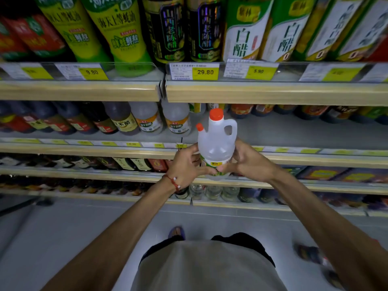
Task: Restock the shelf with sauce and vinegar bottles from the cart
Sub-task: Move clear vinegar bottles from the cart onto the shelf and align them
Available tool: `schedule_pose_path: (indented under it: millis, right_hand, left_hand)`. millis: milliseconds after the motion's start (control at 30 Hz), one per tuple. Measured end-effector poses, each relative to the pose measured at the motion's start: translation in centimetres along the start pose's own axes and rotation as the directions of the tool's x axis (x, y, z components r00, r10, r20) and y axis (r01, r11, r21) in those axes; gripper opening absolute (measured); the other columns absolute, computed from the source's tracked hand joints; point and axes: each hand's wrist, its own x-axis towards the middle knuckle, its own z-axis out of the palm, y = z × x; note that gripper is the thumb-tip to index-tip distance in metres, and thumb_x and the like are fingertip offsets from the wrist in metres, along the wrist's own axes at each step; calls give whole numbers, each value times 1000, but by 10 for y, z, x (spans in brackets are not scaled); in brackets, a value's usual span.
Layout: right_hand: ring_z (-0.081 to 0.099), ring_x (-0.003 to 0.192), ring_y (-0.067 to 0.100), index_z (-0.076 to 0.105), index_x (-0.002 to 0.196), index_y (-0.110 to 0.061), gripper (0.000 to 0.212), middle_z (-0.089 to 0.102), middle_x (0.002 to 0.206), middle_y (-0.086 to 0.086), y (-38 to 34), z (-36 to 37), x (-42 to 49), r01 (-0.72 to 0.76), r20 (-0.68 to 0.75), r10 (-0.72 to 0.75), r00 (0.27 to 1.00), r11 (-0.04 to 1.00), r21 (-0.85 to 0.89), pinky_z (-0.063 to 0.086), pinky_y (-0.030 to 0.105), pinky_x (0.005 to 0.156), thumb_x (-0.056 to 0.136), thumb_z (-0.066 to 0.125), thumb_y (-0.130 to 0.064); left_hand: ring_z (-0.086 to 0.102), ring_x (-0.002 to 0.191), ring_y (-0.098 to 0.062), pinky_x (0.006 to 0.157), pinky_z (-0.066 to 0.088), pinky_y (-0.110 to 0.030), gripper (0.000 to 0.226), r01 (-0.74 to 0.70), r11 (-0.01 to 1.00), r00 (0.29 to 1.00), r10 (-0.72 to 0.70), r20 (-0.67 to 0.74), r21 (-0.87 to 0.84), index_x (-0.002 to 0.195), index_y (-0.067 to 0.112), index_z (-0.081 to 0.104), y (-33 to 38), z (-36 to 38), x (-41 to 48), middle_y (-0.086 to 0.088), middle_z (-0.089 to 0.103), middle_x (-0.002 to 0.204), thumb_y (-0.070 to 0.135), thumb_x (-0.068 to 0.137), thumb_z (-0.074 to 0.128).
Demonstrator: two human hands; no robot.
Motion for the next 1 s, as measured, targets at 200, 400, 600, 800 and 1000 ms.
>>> schedule_pose_path:
  millis: [200,400,600,800,1000]
  right_hand:
    - [44,138,21,30,158,-28,98,40,150,0,11,-9,11,40,-110,-77,991,951,-307,44,51,114,78,85,-29]
    - [40,126,4,32,154,-9,72,36,141,4,25,-6,39,121,-288,-253,923,905,-408,40,32,116,95,73,-10]
    - [47,127,11,41,149,-7,66,42,138,7,46,-2,80,172,-399,-306,864,926,-337,45,33,112,92,75,-6]
    - [54,134,24,50,146,-16,73,51,134,-4,67,-2,125,212,-445,-310,840,943,-257,48,52,110,81,83,-25]
    - [50,141,21,43,153,-15,77,50,149,6,79,0,148,202,-499,-262,826,964,-173,43,53,116,86,78,-34]
  left_hand:
    - [61,126,-18,102,52,-28,72,-160,987,979,162,-122,24,128,19,60,-3,17,11,6,69,124,0,65,89]
    - [62,119,-19,96,56,-42,52,-331,842,866,450,-217,425,129,12,64,-11,7,51,5,62,123,21,81,83]
    - [55,113,-12,97,48,-21,51,-234,847,868,403,-291,477,132,2,55,-27,8,86,-15,51,131,3,86,78]
    - [53,132,-25,107,51,-46,77,-222,886,879,362,-311,406,155,17,38,-55,2,117,-6,47,148,12,88,75]
    - [63,84,-21,86,59,-40,71,-248,900,862,374,-342,358,154,24,40,-66,0,134,-6,67,92,20,91,74]
